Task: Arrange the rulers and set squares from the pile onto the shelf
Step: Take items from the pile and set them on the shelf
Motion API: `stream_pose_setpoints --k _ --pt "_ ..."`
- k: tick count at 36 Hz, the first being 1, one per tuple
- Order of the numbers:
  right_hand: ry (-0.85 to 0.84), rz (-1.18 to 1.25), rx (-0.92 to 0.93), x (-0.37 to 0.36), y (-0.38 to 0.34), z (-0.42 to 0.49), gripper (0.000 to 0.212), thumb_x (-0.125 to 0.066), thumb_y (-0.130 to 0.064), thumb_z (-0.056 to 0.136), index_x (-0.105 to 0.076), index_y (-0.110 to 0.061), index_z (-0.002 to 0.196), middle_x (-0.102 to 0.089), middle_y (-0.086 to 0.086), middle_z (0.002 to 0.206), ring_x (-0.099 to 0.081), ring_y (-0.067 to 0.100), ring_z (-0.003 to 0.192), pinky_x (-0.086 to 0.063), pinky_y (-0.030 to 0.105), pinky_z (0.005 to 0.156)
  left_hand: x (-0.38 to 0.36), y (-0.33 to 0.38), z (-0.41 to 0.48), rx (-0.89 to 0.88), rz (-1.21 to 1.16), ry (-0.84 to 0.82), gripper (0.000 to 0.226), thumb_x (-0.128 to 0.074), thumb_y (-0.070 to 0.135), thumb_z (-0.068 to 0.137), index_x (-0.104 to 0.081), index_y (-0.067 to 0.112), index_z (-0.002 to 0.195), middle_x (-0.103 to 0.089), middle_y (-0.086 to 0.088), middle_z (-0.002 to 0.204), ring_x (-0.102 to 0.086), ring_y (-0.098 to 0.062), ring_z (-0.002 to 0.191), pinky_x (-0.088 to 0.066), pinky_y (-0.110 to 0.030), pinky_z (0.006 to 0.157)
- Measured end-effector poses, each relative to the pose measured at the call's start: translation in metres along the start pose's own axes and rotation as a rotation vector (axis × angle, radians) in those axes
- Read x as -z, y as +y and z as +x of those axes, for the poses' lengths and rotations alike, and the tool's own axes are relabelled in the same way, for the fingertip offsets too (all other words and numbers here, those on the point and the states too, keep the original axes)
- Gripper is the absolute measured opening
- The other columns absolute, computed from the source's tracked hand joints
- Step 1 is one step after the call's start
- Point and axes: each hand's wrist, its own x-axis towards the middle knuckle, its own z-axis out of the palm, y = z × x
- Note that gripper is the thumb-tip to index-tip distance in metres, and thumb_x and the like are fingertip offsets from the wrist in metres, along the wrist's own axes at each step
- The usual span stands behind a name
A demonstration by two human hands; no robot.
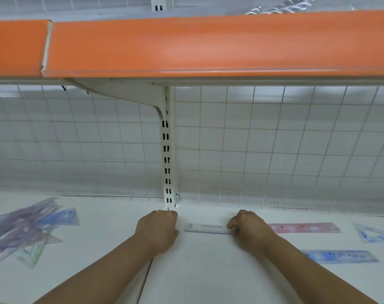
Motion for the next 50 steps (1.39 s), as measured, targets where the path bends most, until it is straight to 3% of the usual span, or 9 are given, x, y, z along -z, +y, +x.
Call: stream_pose_setpoints --k 2,4,5,7,9,11,34,50 --pt "0.013 -0.007 0.010 0.000 -0.001 -0.001 0.045 -0.047 -0.011 0.084 -0.021 -0.032 0.055 -0.027 -0.007 0.066 -0.036 0.020 0.083 -0.028 0.018 0.059 -0.001 -0.001 0.000 0.002 -0.004 -0.002 0.027 -0.044 0.034 0.098 -0.051 0.018 0.118 -0.059 0.001 0.118 -0.054 -0.020 0.111 -0.045 -0.030 0.085" --pt "0.005 0.000 -0.014 0.001 -0.004 -0.003 0.038 -0.047 -0.014 0.086 -0.032 -0.033 0.056 -0.031 -0.007 0.070 -0.039 0.020 0.086 -0.031 0.024 0.062 -0.002 -0.002 -0.001 0.004 0.000 -0.001 0.027 -0.044 0.034 0.098 -0.051 0.018 0.118 -0.059 0.001 0.118 -0.054 -0.020 0.111 -0.045 -0.031 0.085" --pt "0.000 0.009 -0.029 0.003 -0.006 -0.005 0.030 -0.047 -0.016 0.087 -0.047 -0.033 0.062 -0.036 -0.006 0.075 -0.044 0.022 0.090 -0.033 0.025 0.067 -0.002 -0.002 -0.001 0.004 0.004 -0.002 0.027 -0.044 0.035 0.098 -0.051 0.018 0.118 -0.059 0.001 0.119 -0.054 -0.020 0.112 -0.045 -0.031 0.085" --pt "0.013 0.028 -0.031 0.006 -0.012 -0.007 0.018 -0.049 -0.021 0.091 -0.065 -0.025 0.096 -0.047 0.000 0.094 -0.049 0.024 0.105 -0.038 0.025 0.079 -0.002 -0.002 -0.002 0.006 0.004 -0.003 0.027 -0.044 0.035 0.098 -0.051 0.018 0.118 -0.059 0.001 0.119 -0.054 -0.020 0.112 -0.045 -0.031 0.085" --pt "0.024 0.029 -0.016 0.007 -0.016 -0.008 0.026 -0.050 -0.026 0.094 -0.062 -0.023 0.116 -0.051 0.003 0.114 -0.047 0.023 0.114 -0.041 0.027 0.090 -0.002 -0.001 -0.003 0.011 0.000 -0.006 0.026 -0.044 0.034 0.098 -0.051 0.017 0.117 -0.059 0.001 0.119 -0.054 -0.020 0.112 -0.045 -0.031 0.086" --pt "0.039 0.039 0.007 0.008 -0.021 -0.009 0.029 -0.050 -0.029 0.095 -0.060 -0.023 0.121 -0.051 0.002 0.120 -0.045 0.022 0.117 -0.042 0.029 0.094 -0.002 0.000 -0.004 0.016 0.003 -0.006 0.026 -0.044 0.033 0.097 -0.052 0.017 0.116 -0.060 0.001 0.118 -0.054 -0.021 0.111 -0.045 -0.031 0.085" --pt "0.073 0.091 0.340 0.023 -0.071 -0.032 0.025 -0.050 -0.037 0.094 -0.061 -0.022 0.111 -0.055 -0.001 0.113 -0.050 0.019 0.112 -0.041 0.028 0.086 0.007 0.009 -0.074 0.288 -0.073 0.040 0.026 -0.046 0.033 0.096 -0.054 0.017 0.115 -0.060 -0.001 0.116 -0.055 -0.023 0.110 -0.045 -0.030 0.083" --pt "0.114 0.141 0.463 0.014 -0.236 -0.082 0.026 -0.048 -0.040 0.095 -0.061 -0.024 0.110 -0.057 -0.002 0.110 -0.052 0.018 0.105 -0.043 0.030 0.083 0.033 -0.105 -0.193 0.356 -0.022 0.103 0.029 -0.045 0.032 0.097 -0.051 0.016 0.120 -0.058 -0.004 0.121 -0.053 -0.024 0.114 -0.044 -0.032 0.086"
